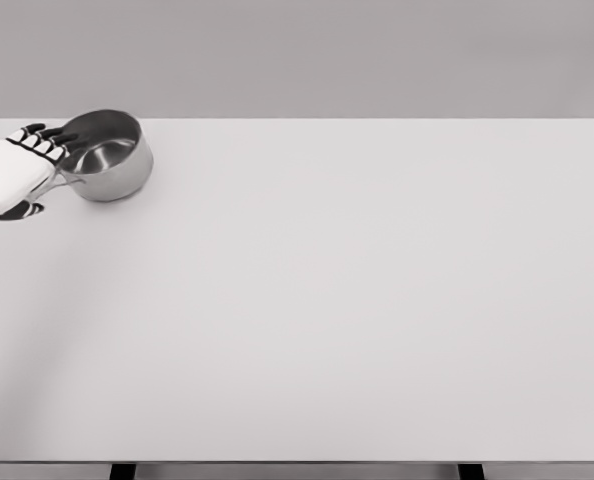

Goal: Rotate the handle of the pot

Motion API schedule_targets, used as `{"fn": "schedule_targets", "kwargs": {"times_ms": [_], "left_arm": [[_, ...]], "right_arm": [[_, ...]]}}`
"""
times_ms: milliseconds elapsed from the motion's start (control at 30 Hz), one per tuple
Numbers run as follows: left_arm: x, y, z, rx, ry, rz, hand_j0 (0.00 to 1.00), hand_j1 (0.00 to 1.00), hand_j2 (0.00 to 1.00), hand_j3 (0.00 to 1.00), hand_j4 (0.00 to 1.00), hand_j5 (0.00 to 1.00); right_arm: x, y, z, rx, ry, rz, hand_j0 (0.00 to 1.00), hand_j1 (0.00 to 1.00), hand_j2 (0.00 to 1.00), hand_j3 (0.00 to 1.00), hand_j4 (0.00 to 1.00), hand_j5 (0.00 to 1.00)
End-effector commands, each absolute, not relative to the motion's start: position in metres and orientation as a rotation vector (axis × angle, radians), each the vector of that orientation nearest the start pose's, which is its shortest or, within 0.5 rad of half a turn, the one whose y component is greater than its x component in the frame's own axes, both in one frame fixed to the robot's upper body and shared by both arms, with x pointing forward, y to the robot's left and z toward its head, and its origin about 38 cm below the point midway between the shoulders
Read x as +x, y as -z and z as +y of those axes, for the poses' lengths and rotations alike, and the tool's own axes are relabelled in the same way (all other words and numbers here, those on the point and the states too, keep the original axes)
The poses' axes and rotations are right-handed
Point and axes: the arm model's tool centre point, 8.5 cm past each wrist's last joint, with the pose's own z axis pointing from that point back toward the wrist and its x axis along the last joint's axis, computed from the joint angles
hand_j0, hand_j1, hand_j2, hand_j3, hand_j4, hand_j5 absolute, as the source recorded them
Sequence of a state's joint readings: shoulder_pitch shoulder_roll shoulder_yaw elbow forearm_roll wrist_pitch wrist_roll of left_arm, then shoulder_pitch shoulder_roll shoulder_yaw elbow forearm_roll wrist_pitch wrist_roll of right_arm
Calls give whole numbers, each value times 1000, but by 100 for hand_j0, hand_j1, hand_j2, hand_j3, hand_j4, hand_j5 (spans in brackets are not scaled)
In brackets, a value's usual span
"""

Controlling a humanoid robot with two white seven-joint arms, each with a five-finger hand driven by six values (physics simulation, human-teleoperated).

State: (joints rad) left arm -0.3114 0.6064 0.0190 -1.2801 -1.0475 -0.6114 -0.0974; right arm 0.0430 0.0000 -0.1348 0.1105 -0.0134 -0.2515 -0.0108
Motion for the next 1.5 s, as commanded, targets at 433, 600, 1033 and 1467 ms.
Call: {"fn": "schedule_targets", "kwargs": {"times_ms": [433,600,1033,1467], "left_arm": [[433,-172,442,1092,1661,-1295,100,100,100,100,100,100],[438,-174,447,1097,1648,-1285,100,100,100,100,100,100],[452,-175,456,1114,1634,-1235,100,100,100,100,100,100],[457,-173,461,1115,1641,-1197,100,100,100,100,100,100]], "right_arm": [[-40,256,-271,-113,144,-104,100,100,100,100,100,100],[-40,256,-271,-113,144,-104,100,100,100,100,100,100],[-40,256,-271,-113,144,-104,100,100,100,100,100,100],[-40,256,-271,-113,144,-104,100,100,100,100,100,100]]}}
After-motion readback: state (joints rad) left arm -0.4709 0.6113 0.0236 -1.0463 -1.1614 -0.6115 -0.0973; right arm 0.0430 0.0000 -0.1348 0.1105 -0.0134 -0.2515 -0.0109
